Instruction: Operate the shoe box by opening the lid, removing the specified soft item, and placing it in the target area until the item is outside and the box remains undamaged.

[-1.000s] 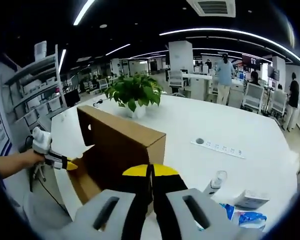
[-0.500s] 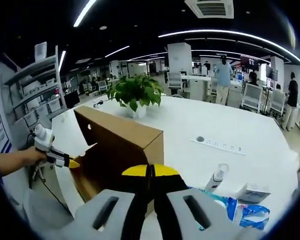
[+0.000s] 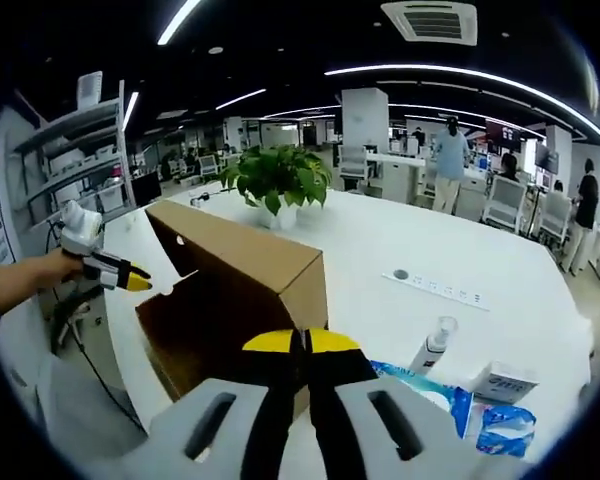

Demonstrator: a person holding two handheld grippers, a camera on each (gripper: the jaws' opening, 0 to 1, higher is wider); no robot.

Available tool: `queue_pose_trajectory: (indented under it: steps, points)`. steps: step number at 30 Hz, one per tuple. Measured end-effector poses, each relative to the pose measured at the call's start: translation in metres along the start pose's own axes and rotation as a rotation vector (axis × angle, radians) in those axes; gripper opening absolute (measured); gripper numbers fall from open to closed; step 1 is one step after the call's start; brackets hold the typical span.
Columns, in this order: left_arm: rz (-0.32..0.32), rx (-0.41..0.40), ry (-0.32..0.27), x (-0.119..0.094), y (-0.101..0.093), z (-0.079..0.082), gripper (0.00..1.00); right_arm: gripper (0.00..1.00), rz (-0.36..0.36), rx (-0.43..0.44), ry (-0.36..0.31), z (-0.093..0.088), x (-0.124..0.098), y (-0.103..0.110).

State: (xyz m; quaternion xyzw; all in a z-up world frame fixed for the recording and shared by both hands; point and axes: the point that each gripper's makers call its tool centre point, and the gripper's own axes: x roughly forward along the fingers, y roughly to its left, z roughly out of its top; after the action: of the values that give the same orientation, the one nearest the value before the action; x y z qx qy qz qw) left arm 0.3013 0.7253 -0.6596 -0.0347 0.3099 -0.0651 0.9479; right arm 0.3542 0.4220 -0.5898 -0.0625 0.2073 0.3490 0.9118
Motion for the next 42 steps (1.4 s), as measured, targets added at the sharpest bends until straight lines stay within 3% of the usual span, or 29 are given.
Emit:
queue_pose_trajectory:
  steps: [9, 12, 17, 23, 42]
  points:
    - [-0.020, 0.135, -0.118, -0.013, -0.015, 0.042, 0.35, 0.08, 0.034, -0.046, 0.002, -0.010, -0.004, 0.015]
    - [-0.052, 0.176, -0.128, -0.015, -0.024, 0.045, 0.38, 0.09, 0.037, -0.083, 0.007, -0.016, -0.006, 0.018]
    - [-0.085, 0.272, -0.116, -0.013, -0.035, 0.040, 0.39, 0.11, 0.053, -0.076, 0.013, -0.025, -0.008, 0.024]
    - [-0.120, 0.284, -0.119, -0.016, -0.043, 0.035, 0.39, 0.14, 0.074, -0.101, 0.024, -0.037, -0.010, 0.033]
    - [-0.141, 0.300, -0.073, -0.016, -0.048, 0.004, 0.45, 0.18, 0.122, -0.142, 0.079, -0.072, -0.011, 0.046]
